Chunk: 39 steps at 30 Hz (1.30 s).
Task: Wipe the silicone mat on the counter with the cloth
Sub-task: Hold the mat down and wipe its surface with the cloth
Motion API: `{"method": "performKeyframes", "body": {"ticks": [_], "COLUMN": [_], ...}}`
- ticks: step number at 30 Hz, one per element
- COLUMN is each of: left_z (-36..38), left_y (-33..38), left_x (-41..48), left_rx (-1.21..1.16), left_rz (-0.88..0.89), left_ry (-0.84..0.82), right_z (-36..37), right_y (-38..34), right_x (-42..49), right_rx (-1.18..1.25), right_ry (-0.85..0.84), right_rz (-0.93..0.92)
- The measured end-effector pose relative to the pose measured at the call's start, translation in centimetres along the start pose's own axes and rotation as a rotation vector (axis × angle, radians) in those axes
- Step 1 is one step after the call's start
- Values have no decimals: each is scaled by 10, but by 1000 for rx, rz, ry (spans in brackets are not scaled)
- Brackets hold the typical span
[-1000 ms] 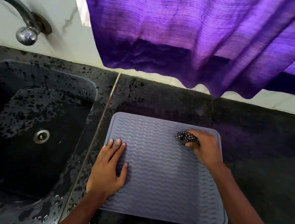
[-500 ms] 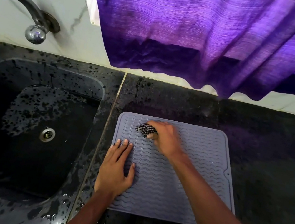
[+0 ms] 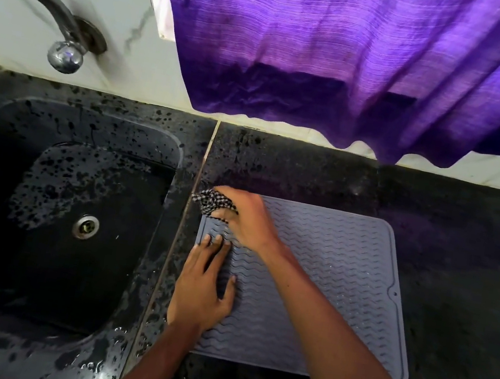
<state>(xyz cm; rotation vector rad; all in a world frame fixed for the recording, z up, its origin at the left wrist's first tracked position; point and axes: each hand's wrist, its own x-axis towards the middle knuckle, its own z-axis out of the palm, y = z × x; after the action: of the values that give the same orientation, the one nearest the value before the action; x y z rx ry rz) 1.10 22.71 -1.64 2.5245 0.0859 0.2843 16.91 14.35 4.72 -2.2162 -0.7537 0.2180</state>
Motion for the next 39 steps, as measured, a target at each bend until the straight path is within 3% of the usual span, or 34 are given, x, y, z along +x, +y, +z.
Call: {"method": "performKeyframes", "body": {"ticks": [7,12,28,35,39], "left_z": [0,1,3,3,2], "left_y": [-2,-2,0,0,0], "left_x": [-1,-2,0,0,0], "left_rx": [16,24,53,63,88], "left_rz": [21,23,40,26,32], "left_ry": [6,19,35,2,-27], "right_z": [-83,-76,9,19,-2], "right_y": [68,89,3,-10,-13], "right_x": [-53,-77,-6,15,10], "right_rx": [-312,-232,-320,-163,-122], "right_ry": [127,110,18,-19,76], "right_rz": [109,82,3,32,-16]}}
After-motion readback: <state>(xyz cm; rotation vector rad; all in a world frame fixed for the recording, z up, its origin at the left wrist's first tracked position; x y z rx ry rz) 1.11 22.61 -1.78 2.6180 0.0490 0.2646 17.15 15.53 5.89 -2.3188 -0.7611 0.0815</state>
